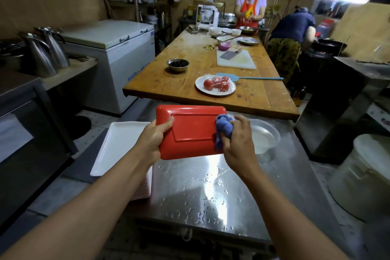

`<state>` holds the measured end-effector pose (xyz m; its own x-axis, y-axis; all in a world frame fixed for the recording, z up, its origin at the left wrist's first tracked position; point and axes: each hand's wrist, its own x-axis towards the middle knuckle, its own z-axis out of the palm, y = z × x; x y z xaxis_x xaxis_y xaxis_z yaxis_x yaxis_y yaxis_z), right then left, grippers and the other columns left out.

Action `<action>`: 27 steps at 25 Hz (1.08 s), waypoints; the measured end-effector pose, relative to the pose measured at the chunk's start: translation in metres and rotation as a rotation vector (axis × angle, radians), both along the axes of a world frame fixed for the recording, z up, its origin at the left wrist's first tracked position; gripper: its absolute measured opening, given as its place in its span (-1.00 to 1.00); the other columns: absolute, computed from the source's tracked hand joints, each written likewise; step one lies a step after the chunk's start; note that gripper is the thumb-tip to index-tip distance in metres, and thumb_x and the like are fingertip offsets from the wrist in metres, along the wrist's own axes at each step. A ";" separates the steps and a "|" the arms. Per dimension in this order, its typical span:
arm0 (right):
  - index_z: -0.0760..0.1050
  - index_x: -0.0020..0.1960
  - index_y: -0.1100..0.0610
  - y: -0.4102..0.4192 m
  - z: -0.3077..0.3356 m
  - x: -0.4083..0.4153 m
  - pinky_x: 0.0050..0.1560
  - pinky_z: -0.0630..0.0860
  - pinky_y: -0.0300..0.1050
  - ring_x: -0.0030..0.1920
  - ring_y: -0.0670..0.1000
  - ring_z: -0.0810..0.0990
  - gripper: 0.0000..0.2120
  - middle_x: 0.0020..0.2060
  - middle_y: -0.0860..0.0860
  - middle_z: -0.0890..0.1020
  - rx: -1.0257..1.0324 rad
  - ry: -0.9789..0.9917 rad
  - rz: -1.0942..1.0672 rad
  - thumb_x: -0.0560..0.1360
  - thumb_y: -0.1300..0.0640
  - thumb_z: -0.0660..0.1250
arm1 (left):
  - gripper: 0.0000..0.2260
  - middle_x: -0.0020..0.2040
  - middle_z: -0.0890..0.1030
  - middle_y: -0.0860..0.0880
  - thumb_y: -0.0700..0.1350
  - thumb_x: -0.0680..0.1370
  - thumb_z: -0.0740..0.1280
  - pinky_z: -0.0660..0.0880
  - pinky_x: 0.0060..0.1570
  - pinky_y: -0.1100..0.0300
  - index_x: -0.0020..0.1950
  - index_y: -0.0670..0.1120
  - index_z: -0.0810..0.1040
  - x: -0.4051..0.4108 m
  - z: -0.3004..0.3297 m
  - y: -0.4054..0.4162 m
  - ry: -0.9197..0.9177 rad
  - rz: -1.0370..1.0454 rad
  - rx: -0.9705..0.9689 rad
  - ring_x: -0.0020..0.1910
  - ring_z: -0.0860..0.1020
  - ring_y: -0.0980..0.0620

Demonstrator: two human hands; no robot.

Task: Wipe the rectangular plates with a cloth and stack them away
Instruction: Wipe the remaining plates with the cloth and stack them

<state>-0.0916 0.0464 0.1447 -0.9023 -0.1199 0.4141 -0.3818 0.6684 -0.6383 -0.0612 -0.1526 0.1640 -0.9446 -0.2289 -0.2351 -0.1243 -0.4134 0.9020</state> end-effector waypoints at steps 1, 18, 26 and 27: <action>0.46 0.16 0.29 -0.008 0.008 0.002 0.25 0.25 -0.16 0.24 0.20 0.40 -0.72 0.23 0.18 0.45 -0.007 0.057 0.018 0.44 0.34 0.30 | -0.85 -0.09 0.65 -0.12 -0.15 0.56 0.29 0.61 -0.21 0.01 0.12 -0.07 0.51 0.001 0.001 0.002 0.030 0.004 -0.023 -0.18 0.64 -0.06; 0.41 0.24 0.19 0.006 0.004 -0.013 0.09 0.27 -0.26 0.22 0.09 0.43 -0.76 0.21 0.16 0.44 -0.161 -0.058 0.020 0.59 0.24 0.15 | -0.85 -0.17 0.70 -0.08 -0.16 0.55 0.27 0.60 -0.32 0.08 0.11 -0.07 0.53 0.013 0.002 -0.002 0.088 -0.059 0.023 -0.22 0.68 -0.04; 0.28 0.09 0.08 0.063 -0.038 0.005 -0.67 0.31 -0.29 -0.39 -0.01 0.50 -0.87 -0.27 -0.03 0.49 -0.120 -0.372 -0.178 0.56 0.17 0.17 | -0.89 -0.18 0.68 -0.07 -0.18 0.57 0.27 0.61 -0.35 0.07 0.06 -0.04 0.52 0.006 -0.016 0.013 0.005 -0.013 0.056 -0.26 0.67 0.00; 0.28 0.03 0.07 0.073 -0.043 0.006 -0.69 0.29 -0.31 -0.39 -0.04 0.50 -0.90 -0.27 -0.03 0.49 -0.114 -0.389 -0.218 0.54 0.17 0.19 | -0.89 -0.16 0.67 -0.07 -0.19 0.56 0.27 0.62 -0.33 0.07 0.05 -0.03 0.52 0.004 -0.018 0.017 0.005 -0.005 0.036 -0.26 0.66 0.01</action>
<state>-0.0852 0.1191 0.1019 -0.9924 0.1163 0.0389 0.0425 0.6237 -0.7805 -0.0570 -0.1357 0.1458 -0.9469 -0.2155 -0.2384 -0.1219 -0.4454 0.8870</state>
